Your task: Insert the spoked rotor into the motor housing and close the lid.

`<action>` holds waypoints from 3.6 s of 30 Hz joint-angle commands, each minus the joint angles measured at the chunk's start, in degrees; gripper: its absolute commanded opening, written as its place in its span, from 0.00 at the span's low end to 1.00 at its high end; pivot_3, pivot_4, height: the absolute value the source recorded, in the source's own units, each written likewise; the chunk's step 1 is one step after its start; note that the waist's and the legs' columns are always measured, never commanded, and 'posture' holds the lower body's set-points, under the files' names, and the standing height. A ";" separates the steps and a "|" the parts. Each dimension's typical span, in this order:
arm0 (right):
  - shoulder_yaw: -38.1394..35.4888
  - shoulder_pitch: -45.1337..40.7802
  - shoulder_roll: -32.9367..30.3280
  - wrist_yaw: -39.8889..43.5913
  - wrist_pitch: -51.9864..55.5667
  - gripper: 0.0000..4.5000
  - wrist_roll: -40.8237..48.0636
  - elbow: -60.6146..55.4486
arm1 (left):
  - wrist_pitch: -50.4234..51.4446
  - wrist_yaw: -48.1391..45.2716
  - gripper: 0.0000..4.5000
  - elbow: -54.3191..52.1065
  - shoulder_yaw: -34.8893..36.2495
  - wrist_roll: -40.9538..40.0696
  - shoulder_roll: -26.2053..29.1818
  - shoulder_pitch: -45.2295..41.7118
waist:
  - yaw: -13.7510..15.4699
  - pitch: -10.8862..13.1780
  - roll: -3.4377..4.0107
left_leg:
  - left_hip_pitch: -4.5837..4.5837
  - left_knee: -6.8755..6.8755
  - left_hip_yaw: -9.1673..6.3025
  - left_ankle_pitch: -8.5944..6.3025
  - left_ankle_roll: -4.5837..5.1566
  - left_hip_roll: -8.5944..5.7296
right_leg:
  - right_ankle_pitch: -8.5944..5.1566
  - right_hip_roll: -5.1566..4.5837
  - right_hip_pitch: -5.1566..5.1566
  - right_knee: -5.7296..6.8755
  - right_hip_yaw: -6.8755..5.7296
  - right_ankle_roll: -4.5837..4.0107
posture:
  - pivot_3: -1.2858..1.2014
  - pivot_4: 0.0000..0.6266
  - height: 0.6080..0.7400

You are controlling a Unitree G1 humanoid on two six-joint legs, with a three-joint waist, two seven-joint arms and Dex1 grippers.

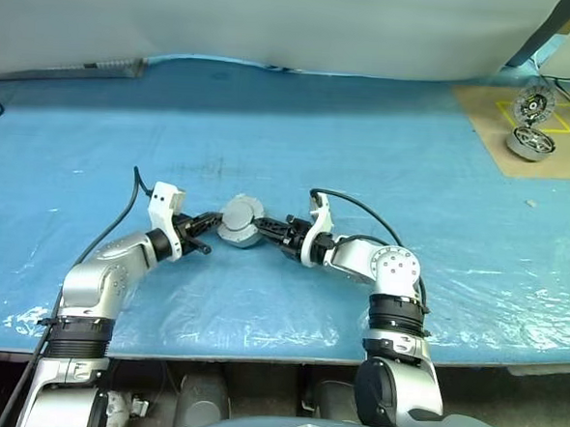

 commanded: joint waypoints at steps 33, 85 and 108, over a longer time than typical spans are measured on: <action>-1.47 -7.93 3.79 -14.83 -14.46 0.25 24.04 -7.56 | 18.30 39.30 1.00 2.82 26.04 -53.65 -24.71 -7.33 | -0.41 0.09 -0.14 | -1.04 0.13 -0.21 0.01 -0.02 -0.06 | 0.29 0.08 -0.75 -0.03 -0.06 0.45 | 0.52 0.24 1.00; 30.46 15.28 -24.03 3.55 -43.76 1.00 -25.83 -26.06 | 0.85 29.05 0.53 32.19 17.21 -41.41 -18.75 -26.16 | 2.05 0.19 -0.40 | -1.36 1.06 -0.89 0.02 0.00 -0.67 | 0.73 -0.33 -0.57 0.02 -0.17 1.17 | 0.52 0.24 1.00; 30.73 18.72 -20.58 8.55 -45.12 1.00 -39.44 -26.10 | 14.17 25.04 0.99 32.28 16.07 -23.11 -11.18 -21.36 | 0.53 0.18 -0.39 | -0.78 1.11 -1.14 0.03 0.03 -0.67 | 0.71 -0.34 0.22 0.08 -0.24 0.97 | 0.52 0.24 1.00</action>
